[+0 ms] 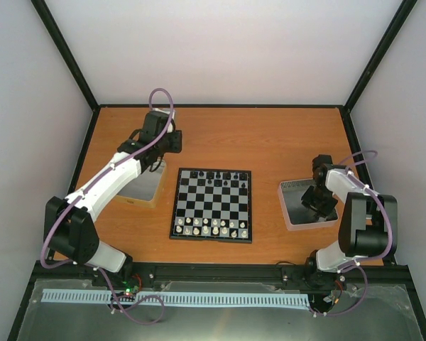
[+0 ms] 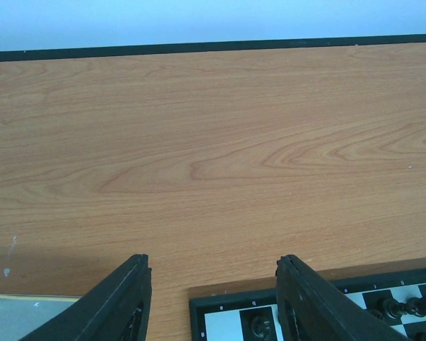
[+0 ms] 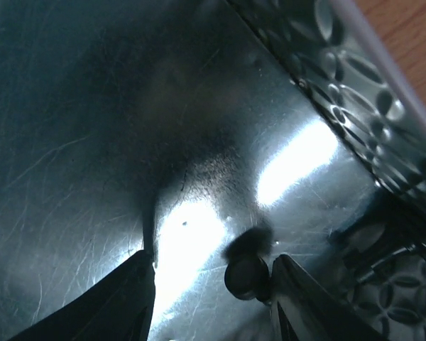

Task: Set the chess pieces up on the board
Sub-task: Pick up the chess piece from the storage box.

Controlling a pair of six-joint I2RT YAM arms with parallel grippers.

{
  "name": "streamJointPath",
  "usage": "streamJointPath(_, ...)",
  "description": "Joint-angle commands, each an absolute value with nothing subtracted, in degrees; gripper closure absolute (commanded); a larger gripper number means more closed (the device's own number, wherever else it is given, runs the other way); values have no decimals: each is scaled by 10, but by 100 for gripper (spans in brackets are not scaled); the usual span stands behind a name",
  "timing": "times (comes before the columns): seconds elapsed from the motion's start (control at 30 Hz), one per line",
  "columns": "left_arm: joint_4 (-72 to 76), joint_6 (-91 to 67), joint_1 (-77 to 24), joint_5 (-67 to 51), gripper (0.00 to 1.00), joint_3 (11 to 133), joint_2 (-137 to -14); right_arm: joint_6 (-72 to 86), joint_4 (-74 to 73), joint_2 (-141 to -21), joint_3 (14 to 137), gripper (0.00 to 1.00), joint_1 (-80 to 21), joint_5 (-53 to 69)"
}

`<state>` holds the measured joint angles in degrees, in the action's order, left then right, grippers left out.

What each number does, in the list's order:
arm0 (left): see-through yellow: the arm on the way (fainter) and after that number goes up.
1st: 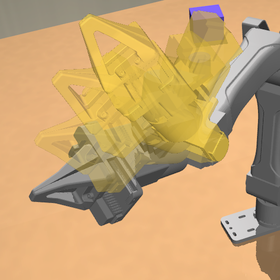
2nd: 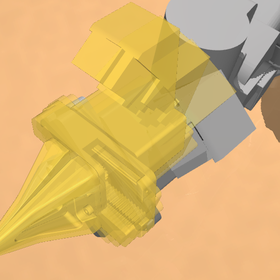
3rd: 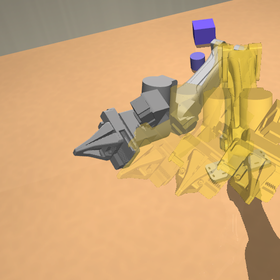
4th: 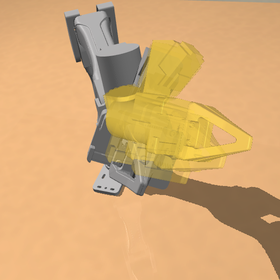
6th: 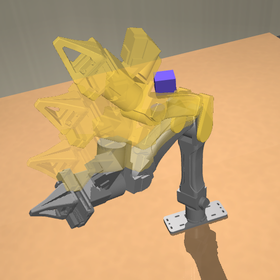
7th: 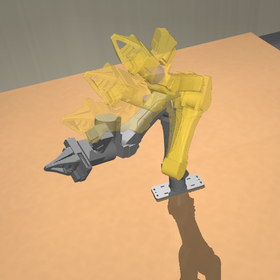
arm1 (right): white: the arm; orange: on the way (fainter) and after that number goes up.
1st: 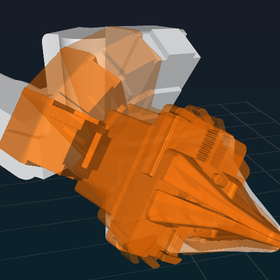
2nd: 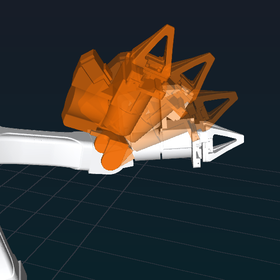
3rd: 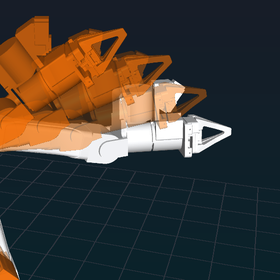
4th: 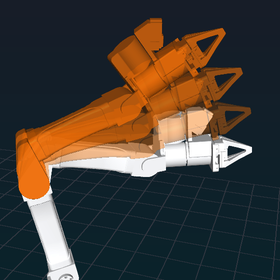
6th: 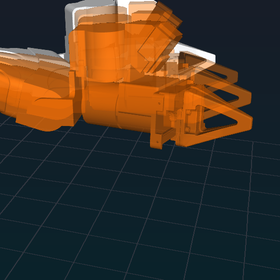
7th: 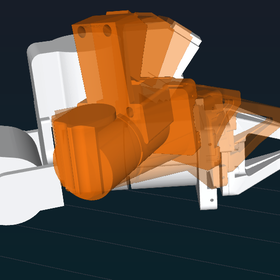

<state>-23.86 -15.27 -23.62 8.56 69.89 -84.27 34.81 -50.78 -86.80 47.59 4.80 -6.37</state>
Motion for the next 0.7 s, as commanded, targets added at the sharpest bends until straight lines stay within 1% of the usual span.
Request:
streamJointPath(0.0,-234,-147,-227,85,51,723,-844,325,-474,-875,467,55,62,-55)
streamJointPath(0.23,-233,-148,-227,82,51,721,-844,331,-458,-869,431,56,76,-17)
streamJointPath(0.27,-233,-148,-227,81,51,721,-844,330,-453,-869,426,57,76,-13)
streamJointPath(0.37,-232,-148,-226,78,51,722,-844,324,-441,-870,421,67,79,2)
streamJointPath(0.5,-233,-151,-226,77,51,721,-844,323,-438,-869,425,73,79,6)
streamJointPath(0.67,-233,-152,-226,72,51,723,-844,321,-437,-873,436,74,79,10)
